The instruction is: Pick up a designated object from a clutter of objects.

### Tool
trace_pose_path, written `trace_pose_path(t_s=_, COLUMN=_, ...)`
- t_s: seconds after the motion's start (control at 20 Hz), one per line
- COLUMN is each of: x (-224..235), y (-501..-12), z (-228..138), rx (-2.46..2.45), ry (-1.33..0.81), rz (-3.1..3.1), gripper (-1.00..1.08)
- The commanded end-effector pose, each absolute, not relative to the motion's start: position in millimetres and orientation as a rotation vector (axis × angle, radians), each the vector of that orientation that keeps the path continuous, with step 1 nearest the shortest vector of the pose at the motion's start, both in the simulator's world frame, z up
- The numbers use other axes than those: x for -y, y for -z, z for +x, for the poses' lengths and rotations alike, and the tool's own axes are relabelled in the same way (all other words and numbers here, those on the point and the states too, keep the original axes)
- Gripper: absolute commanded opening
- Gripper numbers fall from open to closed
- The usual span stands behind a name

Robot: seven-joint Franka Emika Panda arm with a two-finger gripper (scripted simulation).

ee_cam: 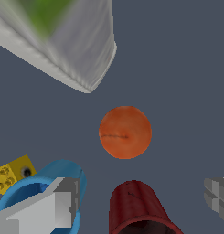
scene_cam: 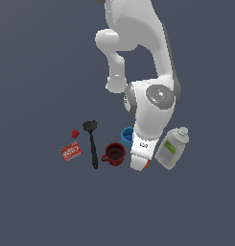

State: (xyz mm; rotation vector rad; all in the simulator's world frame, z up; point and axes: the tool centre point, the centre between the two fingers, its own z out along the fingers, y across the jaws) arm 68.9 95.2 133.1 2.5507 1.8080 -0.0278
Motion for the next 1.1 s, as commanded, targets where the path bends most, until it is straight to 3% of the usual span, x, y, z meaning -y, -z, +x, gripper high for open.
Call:
trace_pose_path(t_s=0.0, x=-101.3, y=-123.3, z=71.2, rx=-1.896, ry=0.021, rz=2.490, gripper=1.00)
trace_pose_path(t_s=1.05, x=-117.5, y=-87.9, z=75.1, rx=-2.113, ry=0.001, rz=2.325, gripper=1.00)
